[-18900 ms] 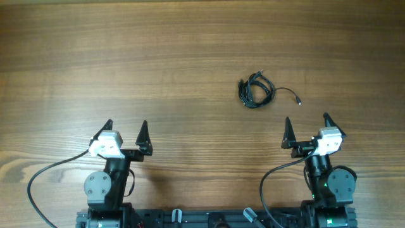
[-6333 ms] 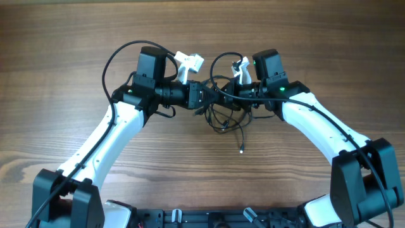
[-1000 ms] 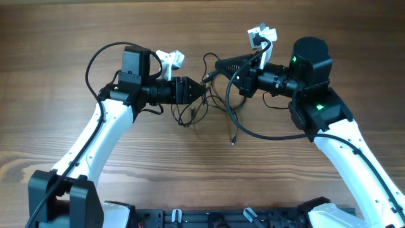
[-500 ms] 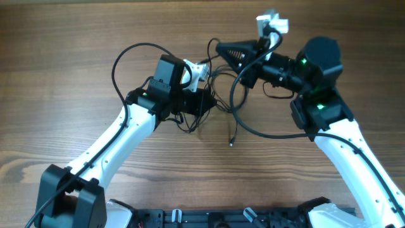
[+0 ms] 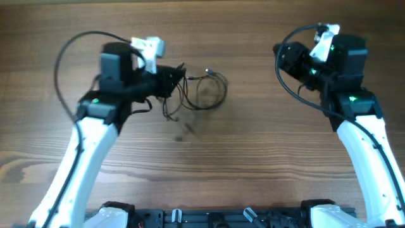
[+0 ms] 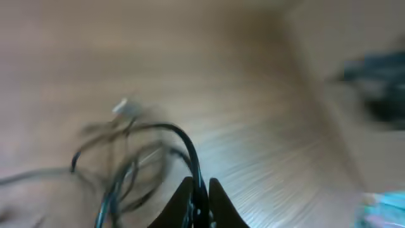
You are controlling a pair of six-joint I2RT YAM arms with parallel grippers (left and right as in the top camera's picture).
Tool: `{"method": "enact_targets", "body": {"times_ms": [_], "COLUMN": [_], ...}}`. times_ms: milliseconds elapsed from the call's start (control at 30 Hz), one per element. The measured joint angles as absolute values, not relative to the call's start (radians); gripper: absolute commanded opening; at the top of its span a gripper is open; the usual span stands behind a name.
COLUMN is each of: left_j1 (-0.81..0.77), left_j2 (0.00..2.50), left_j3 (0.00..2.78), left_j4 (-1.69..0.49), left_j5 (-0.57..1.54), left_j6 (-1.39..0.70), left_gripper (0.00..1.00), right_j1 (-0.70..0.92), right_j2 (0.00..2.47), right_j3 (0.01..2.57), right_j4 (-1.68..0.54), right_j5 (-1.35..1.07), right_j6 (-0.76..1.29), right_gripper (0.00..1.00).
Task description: Untangle cables
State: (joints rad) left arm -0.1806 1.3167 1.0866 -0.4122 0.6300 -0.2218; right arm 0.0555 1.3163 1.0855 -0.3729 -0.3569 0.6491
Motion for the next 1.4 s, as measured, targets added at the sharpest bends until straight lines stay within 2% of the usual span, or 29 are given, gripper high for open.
{"method": "enact_targets", "body": {"times_ms": [133,233,367,600,633,700,767,867,967,1067,1167,1300,1333,1400], "left_j1": [-0.135,-0.135,-0.135,-0.135,-0.135,-0.135,-0.136,-0.135,-0.135,-0.139,-0.168,-0.237,-0.258,-0.294], "left_j2": [1.261,1.265,1.265,1.266,1.266,1.266,1.267,1.288,1.372,1.501,1.612,1.73,1.757,1.785], "left_j3": [1.104,1.103,1.103,1.103,1.104,1.106,1.113,1.114,1.114,1.114,1.114,1.114,1.114,1.114], "left_j4": [-0.365,-0.348,-0.305,-0.197,-0.163,-0.195,-0.333,-0.556,-0.655,-0.667,-0.665,-0.61,-0.588,-0.558], "left_j5": [0.889,0.945,0.974,1.028,1.05,1.056,0.987,0.771,0.588,0.518,0.494,0.488,0.486,0.484], "left_j6": [-0.227,-0.252,-0.305,-0.389,-0.404,-0.408,-0.384,-0.339,-0.32,-0.316,-0.316,-0.315,-0.312,-0.308], "left_gripper": [0.05,0.08,0.11,0.13,0.17,0.27,0.35,0.39,0.4,0.4,0.41,0.49,0.54,0.54], "right_j1": [0.056,0.073,0.205,0.39,0.409,0.418,0.418,0.418,0.418,0.418,0.418,0.418,0.418,0.423], "right_j2": [1.375,1.399,1.4,1.454,1.485,1.526,1.566,1.591,1.618,1.65,1.698,1.737,1.755,1.771], "right_j3": [1.085,1.085,1.085,1.085,1.085,1.085,1.085,1.085,1.085,1.085,1.085,1.085,1.085,1.085], "right_j4": [-0.411,-0.387,-0.388,-0.361,-0.358,-0.357,-0.355,-0.363,-0.413,-0.471,-0.491,-0.49,-0.49,-0.479], "right_j5": [-0.432,-0.627,-0.834,-0.742,-0.734,-0.729,-0.714,-0.673,-0.625,-0.608,-0.608,-0.609,-0.609,-0.611], "right_j6": [0.572,0.487,0.255,0.046,0.035,0.026,0.051,0.15,0.303,0.419,0.486,0.531,0.545,0.563], "right_gripper": [0.66,0.67,0.68,0.67,0.61,0.61,0.61,0.61,0.57,0.49,0.48,0.47,0.41,0.36]}}
